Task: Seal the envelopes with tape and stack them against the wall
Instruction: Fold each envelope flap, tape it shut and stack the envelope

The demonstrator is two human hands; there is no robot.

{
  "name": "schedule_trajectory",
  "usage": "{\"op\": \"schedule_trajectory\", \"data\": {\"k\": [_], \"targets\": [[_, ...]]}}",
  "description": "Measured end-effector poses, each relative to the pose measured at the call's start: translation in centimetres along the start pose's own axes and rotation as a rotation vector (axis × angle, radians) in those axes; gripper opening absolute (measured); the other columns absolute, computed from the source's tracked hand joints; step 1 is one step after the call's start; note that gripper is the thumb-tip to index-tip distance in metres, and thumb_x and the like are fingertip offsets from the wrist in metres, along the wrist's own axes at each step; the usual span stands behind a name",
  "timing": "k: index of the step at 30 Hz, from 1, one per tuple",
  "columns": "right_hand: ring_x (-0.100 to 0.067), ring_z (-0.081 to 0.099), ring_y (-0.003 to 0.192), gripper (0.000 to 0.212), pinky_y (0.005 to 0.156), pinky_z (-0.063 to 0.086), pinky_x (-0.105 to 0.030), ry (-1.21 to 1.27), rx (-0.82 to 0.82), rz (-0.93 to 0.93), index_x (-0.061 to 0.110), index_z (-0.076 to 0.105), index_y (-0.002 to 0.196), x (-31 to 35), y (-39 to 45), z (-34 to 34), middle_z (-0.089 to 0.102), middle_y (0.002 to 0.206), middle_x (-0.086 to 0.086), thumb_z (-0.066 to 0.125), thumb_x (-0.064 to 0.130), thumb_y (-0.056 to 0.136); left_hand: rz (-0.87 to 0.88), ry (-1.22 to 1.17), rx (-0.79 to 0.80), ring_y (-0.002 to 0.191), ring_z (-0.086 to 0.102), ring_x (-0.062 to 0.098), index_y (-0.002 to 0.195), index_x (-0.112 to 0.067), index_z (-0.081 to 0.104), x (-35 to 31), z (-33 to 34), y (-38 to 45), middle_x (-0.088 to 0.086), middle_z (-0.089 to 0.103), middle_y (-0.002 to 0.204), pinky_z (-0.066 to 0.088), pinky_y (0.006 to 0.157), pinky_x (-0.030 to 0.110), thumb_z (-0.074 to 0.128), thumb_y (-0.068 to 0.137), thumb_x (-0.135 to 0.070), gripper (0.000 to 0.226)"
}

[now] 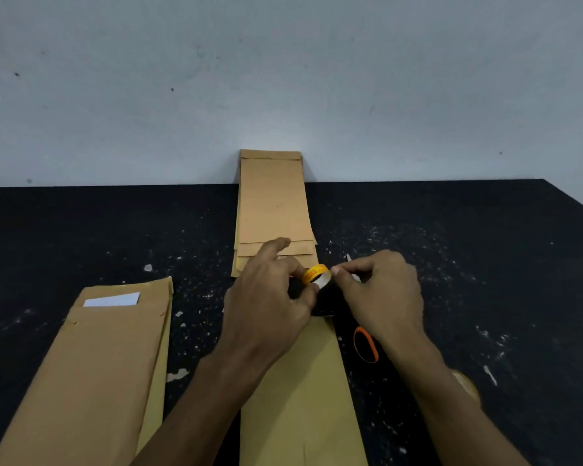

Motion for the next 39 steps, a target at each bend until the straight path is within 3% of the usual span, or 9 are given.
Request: {"op": "schedule_trajectory", "data": {"k": [10, 15, 17, 20, 24, 28, 32, 35, 39], "targets": [[-0.024, 0.059, 0.103, 0.022, 0.089, 0.047, -0.046, -0.369, -0.005, 0.004, 0.031, 0.076, 0.098, 0.7, -0.2, 0.2, 0.056, 0.110, -0.001, 0.078, 0.046, 0.082, -0.010, 0.126, 0.032, 0.127, 0.050, 0.017, 0.093, -0.017, 0.075, -0.1, 1.1, 0.4, -0.003, 0.045, 0.151, 0.046, 0.094, 0.039, 0.070, 0.085, -0.035, 0.020], [-0.022, 0.063, 0.102, 0.042, 0.091, 0.049, -0.050, -0.282, -0.004, 0.087, 0.029, 0.074, 0.107, 0.3, -0.3, -0.4, 0.060, 0.114, 0.000, 0.083, 0.052, 0.073, 0.007, 0.120, 0.024, 0.124, 0.052, 0.018, 0.092, -0.018, 0.075, 0.0, 1.0, 0.4, 0.000, 0.048, 0.149, 0.048, 0.096, 0.041, 0.073, 0.083, -0.031, 0.016], [-0.021, 0.062, 0.106, 0.039, 0.093, 0.049, -0.049, -0.247, 0.007, 0.103, 0.031, 0.073, 0.111, 0.2, -0.5, -0.4, 0.059, 0.118, 0.000, 0.081, 0.048, 0.077, 0.005, 0.119, 0.064, 0.126, 0.051, 0.018, 0.099, -0.021, 0.074, 0.3, 1.0, 0.4, -0.001, 0.045, 0.151, 0.047, 0.099, 0.042, 0.075, 0.081, -0.039, 0.025], [-0.020, 0.062, 0.106, 0.029, 0.094, 0.049, -0.047, -0.222, -0.013, 0.066, 0.030, 0.073, 0.109, 0.4, -0.5, -0.6, 0.060, 0.117, 0.000, 0.078, 0.040, 0.083, 0.053, 0.092, 0.153, 0.136, 0.041, 0.014, 0.130, -0.030, 0.061, 0.5, 0.3, 0.6, -0.007, 0.034, 0.157, 0.038, 0.109, 0.037, 0.078, 0.075, -0.051, 0.061], [-0.003, 0.064, 0.082, 0.012, 0.077, 0.055, -0.025, 0.095, -0.012, -0.043, 0.024, 0.078, 0.098, 1.7, -0.4, -1.8, 0.070, 0.092, 0.010, 0.077, 0.026, 0.085, -0.004, -0.530, 0.056, 0.118, 0.058, 0.004, 0.140, -0.037, 0.049, -0.8, -3.7, 1.7, -0.020, 0.042, 0.149, 0.051, 0.094, 0.026, 0.057, 0.087, -0.055, 0.056], [0.001, 0.070, 0.082, 0.008, 0.070, 0.054, -0.014, 0.624, 0.187, 0.017, 0.019, 0.079, 0.094, 4.0, -1.2, -1.9, 0.077, 0.082, 0.009, 0.073, 0.020, 0.089, -0.118, -1.222, 0.043, 0.109, 0.069, 0.030, 0.135, -0.031, 0.051, -1.6, -5.3, 1.9, -0.008, 0.059, 0.139, 0.057, 0.090, 0.047, 0.041, 0.090, -0.056, 0.053], [0.010, 0.065, 0.073, 0.013, 0.069, 0.046, -0.016, 0.833, 0.236, 0.159, 0.014, 0.079, 0.093, 4.7, -1.7, -1.5, 0.076, 0.076, 0.012, 0.074, 0.024, 0.086, -0.103, -1.252, 0.081, 0.113, 0.067, 0.032, 0.142, -0.027, 0.045, -2.2, -5.3, 1.6, -0.007, 0.059, 0.139, 0.049, 0.097, 0.053, 0.026, 0.091, -0.057, 0.062], [0.009, 0.063, 0.068, 0.012, 0.069, 0.044, -0.019, 0.929, 0.191, 0.212, 0.014, 0.080, 0.086, 4.7, -1.8, -1.5, 0.073, 0.069, 0.010, 0.076, 0.024, 0.083, -0.057, -1.181, 0.113, 0.117, 0.066, 0.028, 0.144, -0.027, 0.043, -2.5, -4.8, 1.4, -0.008, 0.058, 0.141, 0.053, 0.097, 0.050, 0.024, 0.090, -0.059, 0.066], [0.002, 0.068, 0.074, 0.013, 0.075, 0.047, -0.025, 0.968, 0.118, 0.225, 0.010, 0.080, 0.087, 4.6, -2.0, -1.8, 0.077, 0.078, 0.002, 0.081, 0.021, 0.079, -0.021, -1.110, 0.167, 0.121, 0.063, 0.023, 0.146, -0.029, 0.041, -2.9, -4.2, 1.3, -0.011, 0.055, 0.144, 0.055, 0.095, 0.045, 0.026, 0.089, -0.065, 0.069]]}}
Point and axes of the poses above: each hand's wrist, its own y-axis towards the middle knuckle, its own z-axis out of the palm, x = y × z, the point moved 5 cm from there along y, towards the middle knuckle
